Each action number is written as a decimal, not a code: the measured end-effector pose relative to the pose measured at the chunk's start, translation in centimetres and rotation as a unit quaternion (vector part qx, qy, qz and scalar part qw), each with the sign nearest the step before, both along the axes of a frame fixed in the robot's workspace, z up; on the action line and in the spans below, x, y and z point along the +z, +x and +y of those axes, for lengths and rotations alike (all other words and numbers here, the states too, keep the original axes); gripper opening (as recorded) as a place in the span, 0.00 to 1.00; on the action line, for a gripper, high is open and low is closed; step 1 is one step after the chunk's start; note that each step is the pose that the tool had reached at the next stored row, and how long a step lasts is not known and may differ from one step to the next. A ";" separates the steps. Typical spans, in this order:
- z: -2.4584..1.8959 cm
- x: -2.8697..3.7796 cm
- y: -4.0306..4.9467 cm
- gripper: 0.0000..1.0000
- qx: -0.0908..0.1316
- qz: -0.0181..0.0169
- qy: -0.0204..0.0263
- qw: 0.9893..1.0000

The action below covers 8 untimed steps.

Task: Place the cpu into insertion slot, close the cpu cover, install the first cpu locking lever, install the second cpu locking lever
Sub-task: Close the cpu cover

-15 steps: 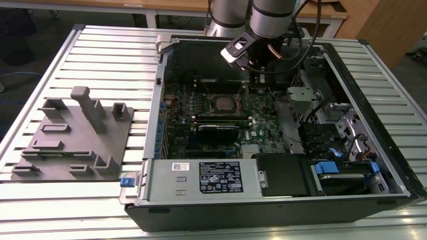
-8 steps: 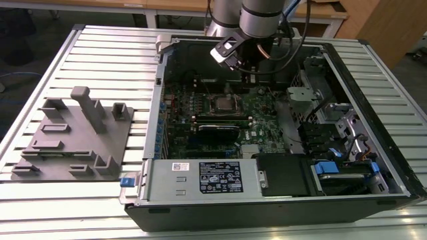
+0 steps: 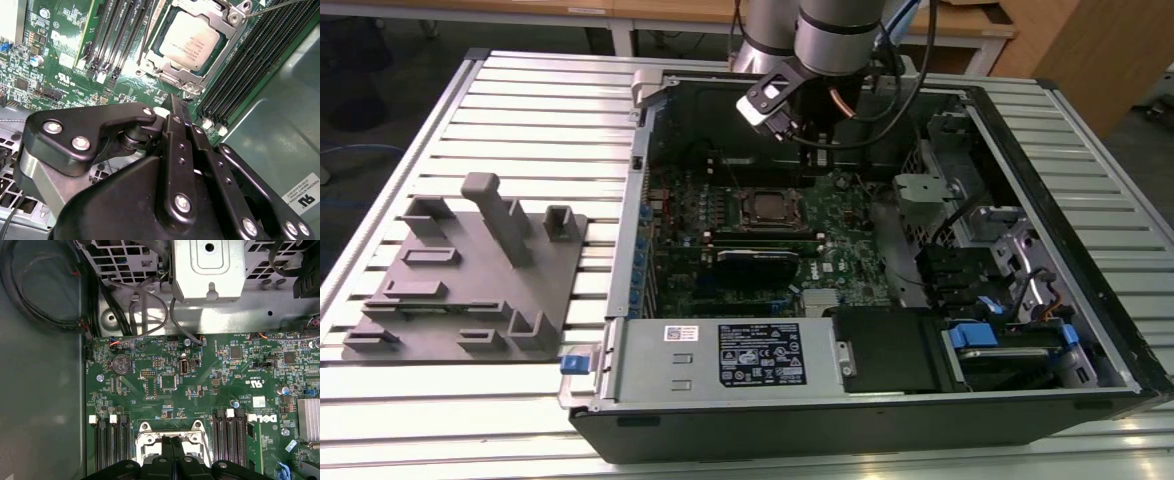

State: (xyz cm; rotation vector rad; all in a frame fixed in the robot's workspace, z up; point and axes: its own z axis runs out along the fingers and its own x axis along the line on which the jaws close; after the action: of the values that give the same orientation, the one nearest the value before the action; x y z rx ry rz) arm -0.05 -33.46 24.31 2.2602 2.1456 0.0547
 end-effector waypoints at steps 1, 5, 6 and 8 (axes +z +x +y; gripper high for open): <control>0.00 0.00 0.00 0.10 0.000 0.000 0.000 1.000; 0.00 0.01 -0.02 0.10 0.000 0.000 0.001 1.000; 0.00 0.01 -0.02 0.10 0.000 0.000 0.001 1.000; 0.00 0.01 -0.02 0.10 0.000 0.000 0.001 1.000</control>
State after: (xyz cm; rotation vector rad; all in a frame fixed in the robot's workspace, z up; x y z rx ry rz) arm -0.07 -33.46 24.32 2.2614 2.1467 0.0555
